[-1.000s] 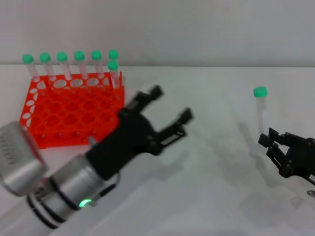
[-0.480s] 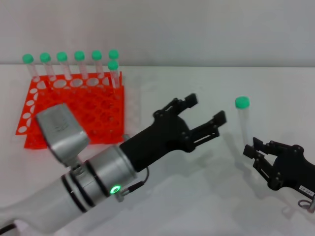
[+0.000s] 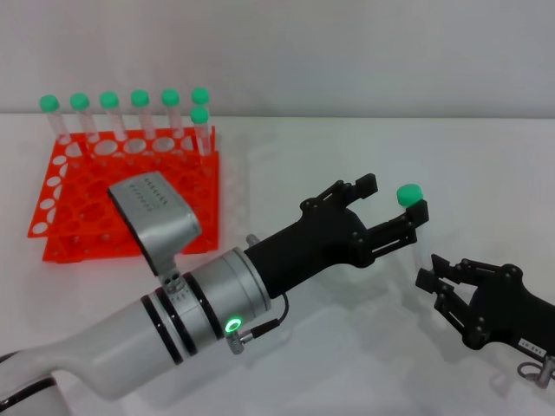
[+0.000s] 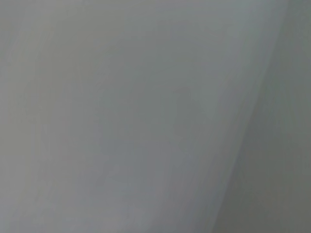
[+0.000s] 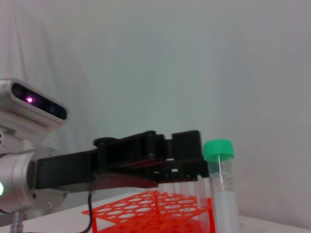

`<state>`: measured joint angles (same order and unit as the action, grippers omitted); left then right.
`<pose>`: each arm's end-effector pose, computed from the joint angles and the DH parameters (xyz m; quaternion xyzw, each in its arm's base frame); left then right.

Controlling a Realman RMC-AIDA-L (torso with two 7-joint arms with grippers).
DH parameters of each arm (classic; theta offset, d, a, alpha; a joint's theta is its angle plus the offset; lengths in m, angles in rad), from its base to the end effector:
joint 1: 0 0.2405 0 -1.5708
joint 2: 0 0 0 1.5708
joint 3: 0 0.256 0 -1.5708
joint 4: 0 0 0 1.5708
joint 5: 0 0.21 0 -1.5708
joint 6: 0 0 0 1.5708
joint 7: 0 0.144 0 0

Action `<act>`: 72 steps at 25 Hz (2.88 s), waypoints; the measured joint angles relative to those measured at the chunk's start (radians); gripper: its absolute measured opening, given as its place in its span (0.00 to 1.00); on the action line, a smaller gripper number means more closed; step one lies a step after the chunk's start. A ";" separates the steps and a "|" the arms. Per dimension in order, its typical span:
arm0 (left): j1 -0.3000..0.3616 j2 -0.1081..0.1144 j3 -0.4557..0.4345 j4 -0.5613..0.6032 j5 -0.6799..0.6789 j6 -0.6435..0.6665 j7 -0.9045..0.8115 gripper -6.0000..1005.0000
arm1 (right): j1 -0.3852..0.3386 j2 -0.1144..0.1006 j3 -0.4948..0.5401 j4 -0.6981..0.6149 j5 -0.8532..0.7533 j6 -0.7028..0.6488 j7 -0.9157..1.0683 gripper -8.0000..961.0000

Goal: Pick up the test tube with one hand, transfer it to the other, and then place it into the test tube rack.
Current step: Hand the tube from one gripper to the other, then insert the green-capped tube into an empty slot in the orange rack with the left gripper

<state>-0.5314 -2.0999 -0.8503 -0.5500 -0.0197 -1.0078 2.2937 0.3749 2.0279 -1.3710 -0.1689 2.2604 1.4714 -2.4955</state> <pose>-0.1557 0.3145 -0.1230 -0.8475 -0.2537 -0.4370 0.1626 0.2977 0.2751 -0.0378 -0.8682 0.1579 0.3696 0.2912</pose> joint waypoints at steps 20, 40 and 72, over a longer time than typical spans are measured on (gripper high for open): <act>-0.025 -0.003 0.040 -0.002 -0.050 0.047 -0.033 0.65 | 0.003 0.000 -0.024 -0.002 0.003 0.002 0.001 0.20; -0.014 -0.002 0.045 0.001 -0.093 0.041 0.007 0.27 | -0.010 -0.003 -0.022 0.001 0.012 -0.011 -0.062 0.20; -0.073 0.019 -0.547 0.295 -0.262 -0.006 0.451 0.26 | -0.054 -0.003 0.548 0.101 0.028 -0.044 -0.271 0.90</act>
<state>-0.6045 -2.0808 -1.3976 -0.2552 -0.2813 -1.0138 2.7444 0.3205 2.0247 -0.8234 -0.0679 2.2885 1.4272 -2.7665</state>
